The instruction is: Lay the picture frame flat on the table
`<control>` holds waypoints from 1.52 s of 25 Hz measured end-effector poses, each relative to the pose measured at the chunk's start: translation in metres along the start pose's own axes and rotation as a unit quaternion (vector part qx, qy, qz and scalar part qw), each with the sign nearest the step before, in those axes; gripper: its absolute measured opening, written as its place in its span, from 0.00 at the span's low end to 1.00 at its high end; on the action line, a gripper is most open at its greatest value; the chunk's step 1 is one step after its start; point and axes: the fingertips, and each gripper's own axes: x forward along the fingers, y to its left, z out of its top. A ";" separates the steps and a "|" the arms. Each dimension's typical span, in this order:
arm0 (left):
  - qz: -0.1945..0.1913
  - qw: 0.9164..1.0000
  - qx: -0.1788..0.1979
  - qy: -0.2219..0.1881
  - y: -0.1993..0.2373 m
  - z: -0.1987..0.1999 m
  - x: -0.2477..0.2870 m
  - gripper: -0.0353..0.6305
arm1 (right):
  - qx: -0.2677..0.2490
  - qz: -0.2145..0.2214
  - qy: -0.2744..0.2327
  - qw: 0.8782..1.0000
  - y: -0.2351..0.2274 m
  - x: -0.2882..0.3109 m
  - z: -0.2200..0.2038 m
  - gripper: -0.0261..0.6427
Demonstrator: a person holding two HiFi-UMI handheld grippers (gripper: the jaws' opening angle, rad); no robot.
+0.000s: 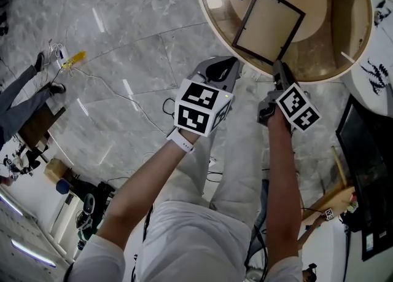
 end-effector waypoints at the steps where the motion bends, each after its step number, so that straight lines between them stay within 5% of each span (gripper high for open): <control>1: 0.000 1.000 0.003 -0.001 -0.003 0.003 -0.003 0.06 | -0.001 0.000 -0.003 1.000 0.002 -0.004 0.003 0.17; 13: -0.006 1.000 0.017 -0.022 -0.048 0.049 -0.076 0.06 | -0.061 0.032 -0.024 0.997 0.063 -0.099 0.047 0.13; 20: -0.016 0.998 0.031 -0.057 -0.083 0.088 -0.150 0.06 | -0.138 0.060 -0.045 0.988 0.120 -0.181 0.075 0.12; 31: -0.011 0.988 0.060 -0.139 -0.138 0.152 -0.276 0.06 | -0.289 0.096 -0.092 0.948 0.207 -0.323 0.116 0.11; 38: -0.015 0.975 0.106 -0.194 -0.183 0.183 -0.352 0.06 | -0.352 0.109 -0.159 0.916 0.258 -0.417 0.144 0.08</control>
